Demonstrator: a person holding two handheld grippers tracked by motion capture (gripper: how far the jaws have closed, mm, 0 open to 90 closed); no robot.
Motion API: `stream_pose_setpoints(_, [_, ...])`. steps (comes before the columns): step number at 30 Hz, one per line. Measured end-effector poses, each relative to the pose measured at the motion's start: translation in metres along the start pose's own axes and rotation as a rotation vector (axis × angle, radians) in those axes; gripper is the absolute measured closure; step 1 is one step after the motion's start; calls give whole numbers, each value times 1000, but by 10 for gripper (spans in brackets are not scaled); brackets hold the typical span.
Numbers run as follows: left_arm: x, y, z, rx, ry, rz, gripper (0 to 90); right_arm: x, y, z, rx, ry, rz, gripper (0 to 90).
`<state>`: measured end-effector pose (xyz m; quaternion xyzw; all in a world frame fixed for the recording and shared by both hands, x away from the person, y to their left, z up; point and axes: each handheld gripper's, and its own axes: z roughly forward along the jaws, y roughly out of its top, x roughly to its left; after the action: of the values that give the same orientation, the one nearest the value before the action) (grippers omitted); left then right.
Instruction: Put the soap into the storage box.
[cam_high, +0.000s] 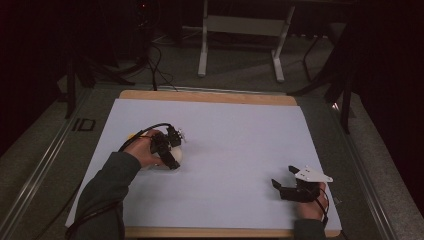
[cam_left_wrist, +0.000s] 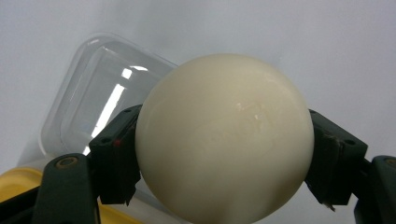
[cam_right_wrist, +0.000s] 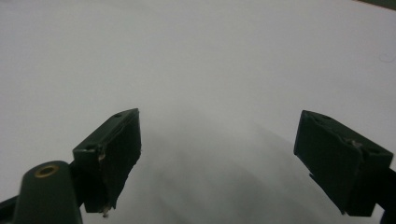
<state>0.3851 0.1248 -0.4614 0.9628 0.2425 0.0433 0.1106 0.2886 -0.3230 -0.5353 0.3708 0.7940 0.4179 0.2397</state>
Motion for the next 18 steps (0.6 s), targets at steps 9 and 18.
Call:
stream_pose_setpoints(9, [6,-3,-4,3,1,-25,243,0,0,0,-3,0,1,148])
stream_pose_setpoints(18, [12,-10,-9,0,8,-48,243,0,0,0,-3,0,1,148])
